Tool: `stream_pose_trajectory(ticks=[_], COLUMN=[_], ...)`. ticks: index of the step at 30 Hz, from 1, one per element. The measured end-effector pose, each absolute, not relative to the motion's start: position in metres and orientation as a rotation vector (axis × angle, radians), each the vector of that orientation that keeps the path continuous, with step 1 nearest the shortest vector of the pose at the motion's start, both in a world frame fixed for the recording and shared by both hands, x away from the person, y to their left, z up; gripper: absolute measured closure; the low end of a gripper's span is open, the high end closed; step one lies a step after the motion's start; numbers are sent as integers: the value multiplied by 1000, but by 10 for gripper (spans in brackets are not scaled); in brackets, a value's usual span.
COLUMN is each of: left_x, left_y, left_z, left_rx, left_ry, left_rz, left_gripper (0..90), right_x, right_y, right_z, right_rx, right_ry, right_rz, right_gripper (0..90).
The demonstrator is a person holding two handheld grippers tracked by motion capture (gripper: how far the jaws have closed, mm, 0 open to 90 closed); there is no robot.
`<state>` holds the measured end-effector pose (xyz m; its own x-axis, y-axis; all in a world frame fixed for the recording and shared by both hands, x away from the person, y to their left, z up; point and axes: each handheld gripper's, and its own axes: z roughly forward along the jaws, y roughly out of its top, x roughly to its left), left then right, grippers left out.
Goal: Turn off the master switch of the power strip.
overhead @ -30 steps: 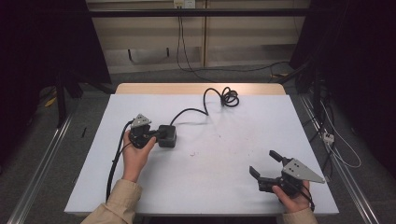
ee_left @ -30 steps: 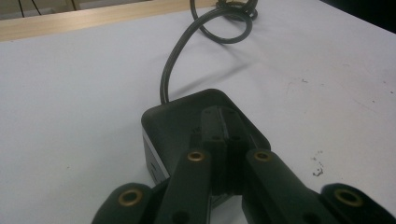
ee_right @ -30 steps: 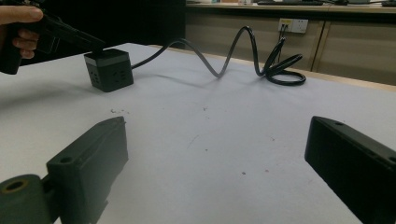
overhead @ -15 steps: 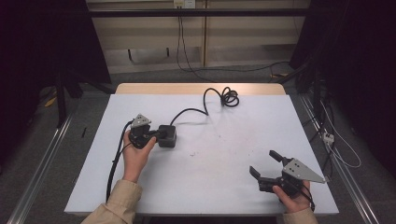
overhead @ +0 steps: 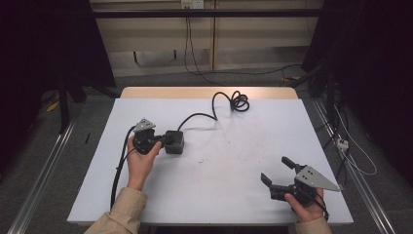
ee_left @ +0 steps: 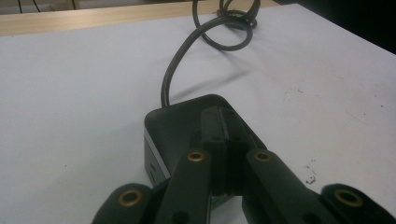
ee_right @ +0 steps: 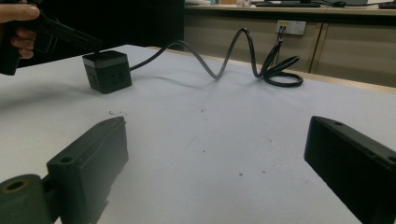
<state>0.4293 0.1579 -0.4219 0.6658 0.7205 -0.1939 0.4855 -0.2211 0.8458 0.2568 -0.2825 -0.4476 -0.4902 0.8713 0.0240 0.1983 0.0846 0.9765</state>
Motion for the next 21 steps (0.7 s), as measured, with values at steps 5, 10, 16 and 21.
stream_pose_trajectory(ticks=[5,10,16,21], left_x=[428,424,417,411], left_y=[157,159,167,171], left_z=[-421,-416,-407,-405], left_rx=[1860,1845,1839,1835], left_ry=[956,956,943,942], left_rz=[288,278,257,250], left_gripper=[883,733,651,549], right_x=[257,257,257,257], right_y=[-283,-283,-283,-283], right_z=[-447,-447,-447,-447], right_rx=[1061,1062,1067,1066], right_ry=[1765,1765,1760,1765], right_rz=[1445,1444,1450,1445], right_gripper=[57,57,57,57])
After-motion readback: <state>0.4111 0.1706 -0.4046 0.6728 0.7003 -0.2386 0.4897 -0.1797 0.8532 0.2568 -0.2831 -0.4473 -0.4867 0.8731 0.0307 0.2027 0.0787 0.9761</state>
